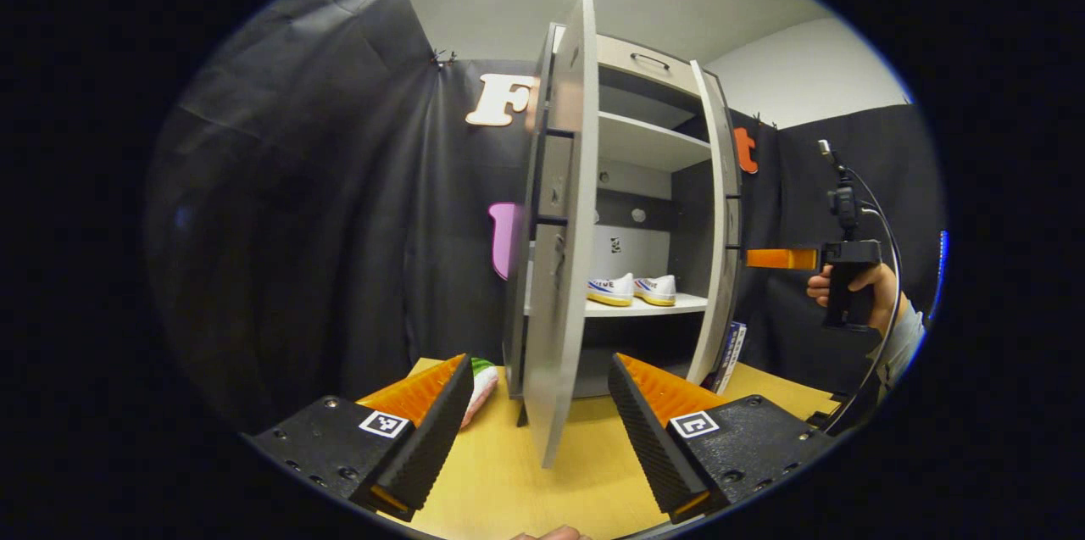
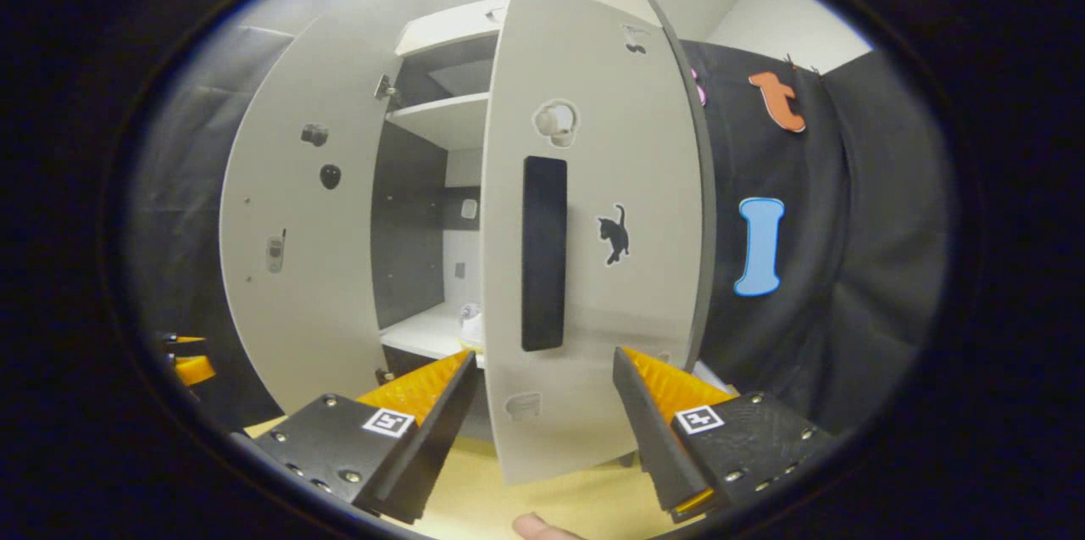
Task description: Grab one shoe with the right hand and put it into the shoe cabinet, grab the other shoe with the left hand and put it into the shoe cabinet; then close the right door with the right hand and the left door with the left hand.
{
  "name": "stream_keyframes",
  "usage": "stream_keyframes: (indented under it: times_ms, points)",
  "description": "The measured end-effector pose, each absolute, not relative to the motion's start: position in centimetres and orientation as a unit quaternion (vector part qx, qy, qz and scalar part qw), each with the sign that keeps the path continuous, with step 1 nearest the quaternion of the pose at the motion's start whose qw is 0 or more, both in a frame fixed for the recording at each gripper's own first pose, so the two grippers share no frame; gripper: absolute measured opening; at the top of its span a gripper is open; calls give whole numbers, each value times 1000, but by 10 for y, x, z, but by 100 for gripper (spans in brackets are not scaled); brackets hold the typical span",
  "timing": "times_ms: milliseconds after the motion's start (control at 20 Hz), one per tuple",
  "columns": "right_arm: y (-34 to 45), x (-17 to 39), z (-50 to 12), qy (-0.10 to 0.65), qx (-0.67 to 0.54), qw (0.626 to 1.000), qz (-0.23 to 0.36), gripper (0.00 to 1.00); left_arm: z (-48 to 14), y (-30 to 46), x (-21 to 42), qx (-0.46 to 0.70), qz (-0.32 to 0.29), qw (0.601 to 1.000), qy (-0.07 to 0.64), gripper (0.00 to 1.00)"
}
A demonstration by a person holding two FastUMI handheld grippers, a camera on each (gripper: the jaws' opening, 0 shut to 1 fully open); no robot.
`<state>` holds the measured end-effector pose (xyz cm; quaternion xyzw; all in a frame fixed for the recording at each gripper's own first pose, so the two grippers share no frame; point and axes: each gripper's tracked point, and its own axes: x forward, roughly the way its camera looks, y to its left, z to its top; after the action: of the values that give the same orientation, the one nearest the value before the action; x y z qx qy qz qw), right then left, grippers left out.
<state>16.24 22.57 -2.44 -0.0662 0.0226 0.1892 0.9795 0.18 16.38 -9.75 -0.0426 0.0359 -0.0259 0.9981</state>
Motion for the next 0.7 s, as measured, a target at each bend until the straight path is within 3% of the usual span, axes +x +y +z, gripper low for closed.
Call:
stream_keyframes:
  times_ms: [250, 350, 450, 700]
  points:
    - [216, 138, -35, 26, -45, 980, 191, 96, -83, 207, 13, -55, 15, 998, 31, 93]
    - [209, 128, -39, 24, -35, 982, 186, 98, -71, 220, 22, -57, 24, 998, 24, 96]
    - [198, 119, -37, 7, -10, 985, 169, 94, -62, 230, 29, -58, 29, 998, 19, 96]
    - [186, 91, -44, -26, -6, 989, 148, 96, -40, 244, 49, -70, 38, 997, 8, 96]
